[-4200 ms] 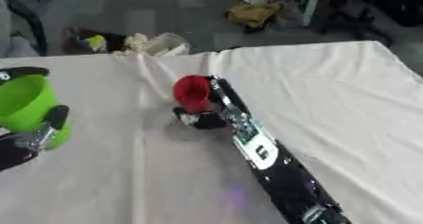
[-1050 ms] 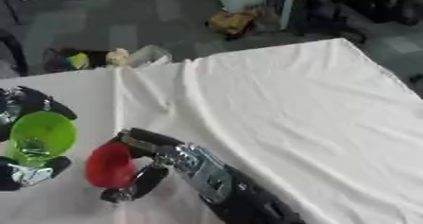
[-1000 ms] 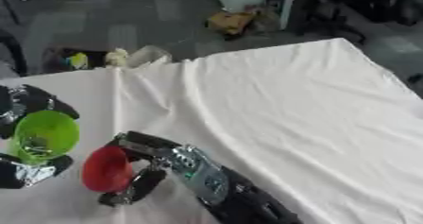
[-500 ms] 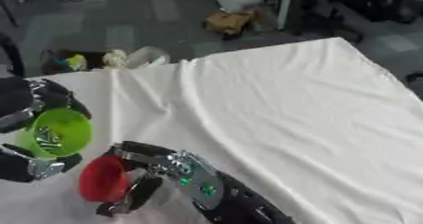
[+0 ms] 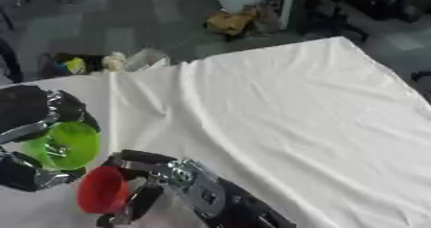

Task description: Pour the contents of one cup into another cup.

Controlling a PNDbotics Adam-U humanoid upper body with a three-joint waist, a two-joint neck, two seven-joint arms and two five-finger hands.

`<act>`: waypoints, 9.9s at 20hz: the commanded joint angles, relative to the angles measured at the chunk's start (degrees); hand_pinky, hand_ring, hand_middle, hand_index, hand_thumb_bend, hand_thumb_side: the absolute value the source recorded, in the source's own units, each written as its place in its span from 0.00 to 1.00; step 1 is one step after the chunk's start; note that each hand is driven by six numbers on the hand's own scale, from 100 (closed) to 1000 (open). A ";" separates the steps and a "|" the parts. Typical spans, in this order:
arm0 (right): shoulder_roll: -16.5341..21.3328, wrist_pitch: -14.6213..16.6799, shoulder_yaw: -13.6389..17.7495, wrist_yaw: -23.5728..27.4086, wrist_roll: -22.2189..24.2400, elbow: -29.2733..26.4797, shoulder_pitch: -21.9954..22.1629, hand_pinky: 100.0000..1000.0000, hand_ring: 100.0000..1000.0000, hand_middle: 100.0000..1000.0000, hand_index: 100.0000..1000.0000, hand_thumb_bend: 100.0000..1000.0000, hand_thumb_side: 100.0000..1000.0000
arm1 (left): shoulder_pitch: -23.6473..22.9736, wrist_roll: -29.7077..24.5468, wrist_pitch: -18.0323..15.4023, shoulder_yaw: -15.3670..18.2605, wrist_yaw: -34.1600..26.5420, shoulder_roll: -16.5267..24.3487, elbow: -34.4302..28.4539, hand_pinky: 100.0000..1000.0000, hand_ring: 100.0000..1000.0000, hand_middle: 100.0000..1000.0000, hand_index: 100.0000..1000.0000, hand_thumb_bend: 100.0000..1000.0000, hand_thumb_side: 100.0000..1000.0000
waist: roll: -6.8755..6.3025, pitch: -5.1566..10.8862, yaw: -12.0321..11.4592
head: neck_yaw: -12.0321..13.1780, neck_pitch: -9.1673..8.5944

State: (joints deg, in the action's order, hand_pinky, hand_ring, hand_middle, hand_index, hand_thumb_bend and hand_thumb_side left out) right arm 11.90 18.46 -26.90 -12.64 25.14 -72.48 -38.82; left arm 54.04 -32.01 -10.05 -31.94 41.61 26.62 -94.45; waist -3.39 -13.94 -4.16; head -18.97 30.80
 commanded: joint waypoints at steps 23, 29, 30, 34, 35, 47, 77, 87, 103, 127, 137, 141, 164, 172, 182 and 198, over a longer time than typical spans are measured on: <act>1.19 -0.46 -0.07 0.39 -0.27 -1.27 -0.04 0.44 0.68 0.05 0.28 0.00 0.00 | 1.40 -14.42 -5.33 -1.75 -0.62 2.69 -4.95 0.12 0.12 0.32 0.63 0.00 0.04 | -0.39 1.62 -0.94 | -1.14 -0.29; 1.26 -0.62 -0.21 0.26 -0.47 -1.28 0.07 0.43 0.68 0.06 0.28 0.00 0.00 | 1.76 -17.42 -6.23 -2.23 0.62 2.58 -5.53 0.10 0.12 0.31 0.62 0.00 0.04 | -0.51 1.66 -0.95 | -1.29 -0.30; 1.27 -0.64 -0.22 0.26 -0.50 -1.28 0.08 0.43 0.68 0.06 0.28 0.00 0.00 | 1.80 -18.04 -6.41 -2.28 1.06 2.58 -5.62 0.10 0.12 0.31 0.62 0.00 0.04 | -0.53 1.67 -0.95 | -1.31 -0.28; 1.34 -0.68 -0.32 0.25 -0.49 -1.29 0.11 0.43 0.68 0.06 0.28 0.00 0.00 | 1.89 -19.77 -7.15 -2.73 2.72 2.55 -5.44 0.09 0.12 0.31 0.62 0.00 0.04 | -0.69 1.69 -0.94 | -1.36 -0.40; 1.37 -0.69 -0.35 0.23 -0.49 -1.28 0.12 0.43 0.68 0.06 0.28 0.00 0.00 | 1.92 -19.87 -7.46 -2.95 3.28 2.53 -5.23 0.09 0.13 0.31 0.62 0.00 0.03 | -0.75 1.70 -0.94 | -1.38 -0.39; 1.69 -0.83 -0.54 0.22 -0.55 -1.33 0.10 0.43 0.68 0.06 0.28 0.00 0.00 | 2.76 -19.96 -11.85 -4.46 10.35 1.70 -4.29 0.06 0.15 0.31 0.61 0.00 0.02 | -1.33 1.75 -0.85 | -1.71 -0.55; 2.31 -1.05 -0.72 0.54 -0.48 -1.68 0.32 0.42 0.68 0.06 0.28 0.00 0.00 | 3.77 -19.96 -18.48 -6.99 17.07 1.16 -5.95 0.03 0.16 0.29 0.59 0.00 0.00 | -1.96 2.26 -0.68 | -2.12 -0.57; 2.47 -1.14 -0.73 0.73 -0.37 -1.76 0.43 0.42 0.68 0.06 0.28 0.00 0.00 | 3.86 -19.96 -19.66 -7.24 19.13 1.12 -6.05 0.03 0.17 0.29 0.59 0.00 0.00 | -2.13 2.27 -0.83 | -2.28 -0.53; 2.71 -1.35 -0.86 1.06 -0.21 -2.19 0.41 0.41 0.68 0.06 0.28 0.00 0.00 | 3.92 -19.96 -20.17 -7.31 20.12 0.95 -6.02 0.01 0.16 0.28 0.58 0.00 0.00 | -2.39 2.29 -0.76 | -2.36 -0.64; 3.27 -1.72 -0.86 1.60 -0.16 -2.98 0.38 0.41 0.68 0.06 0.28 0.00 0.00 | 4.05 -19.96 -19.97 -7.07 21.08 0.96 -6.47 0.01 0.16 0.28 0.58 0.00 0.00 | -2.56 2.24 -0.82 | -2.38 -0.83; 3.44 -1.75 0.10 0.77 -1.20 -1.92 0.87 0.41 0.69 0.06 0.28 0.00 0.00 | 3.09 -18.75 -15.79 -4.24 17.98 1.52 -9.01 0.02 0.14 0.27 0.58 0.00 0.00 | -2.18 2.41 -1.05 | -2.55 -0.85; 4.20 -1.79 2.08 -0.38 -3.68 -0.84 0.88 0.42 0.70 0.06 0.28 0.00 0.00 | 2.44 -16.77 -13.93 -3.27 17.09 2.05 -10.30 0.02 0.13 0.27 0.58 0.00 0.00 | -1.88 2.56 -1.06 | -2.52 -0.85; 7.50 4.59 9.89 -16.46 -17.94 8.46 2.99 0.90 1.00 0.37 0.60 0.81 0.48 | -0.67 -16.34 -8.16 1.51 12.92 3.84 -15.64 0.03 0.10 0.27 0.58 0.00 0.02 | -1.14 2.82 -0.88 | -2.02 -0.40; 8.13 4.86 10.74 -16.90 -20.48 8.02 3.17 0.90 1.00 0.41 0.64 0.83 0.52 | -1.88 -15.00 -6.56 3.17 12.03 3.80 -16.06 0.03 0.08 0.26 0.58 0.00 0.04 | -1.08 2.98 -0.96 | -1.96 -0.32; 11.13 3.52 12.67 -14.09 -23.41 3.40 3.87 0.91 1.00 0.45 0.67 0.85 0.58 | -8.38 -7.67 2.45 11.46 -0.01 5.44 -20.05 0.03 0.00 0.26 0.58 0.00 0.09 | -0.47 3.60 -1.19 | -2.30 -0.08; 14.40 1.35 16.19 -11.77 -28.07 -1.42 8.60 0.90 1.00 0.45 0.68 0.84 0.64 | -18.69 21.79 11.09 19.15 -34.54 4.22 -11.51 0.16 0.00 0.28 0.60 0.00 0.25 | 2.44 3.33 1.96 | -0.17 -0.27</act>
State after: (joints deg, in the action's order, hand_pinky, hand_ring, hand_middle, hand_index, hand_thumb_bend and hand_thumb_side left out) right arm 24.66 19.85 -11.37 -25.11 -2.48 -72.11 -29.64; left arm 34.76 -12.49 1.45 -13.64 9.87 30.28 -106.88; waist -0.85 -11.46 -1.98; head -19.56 30.67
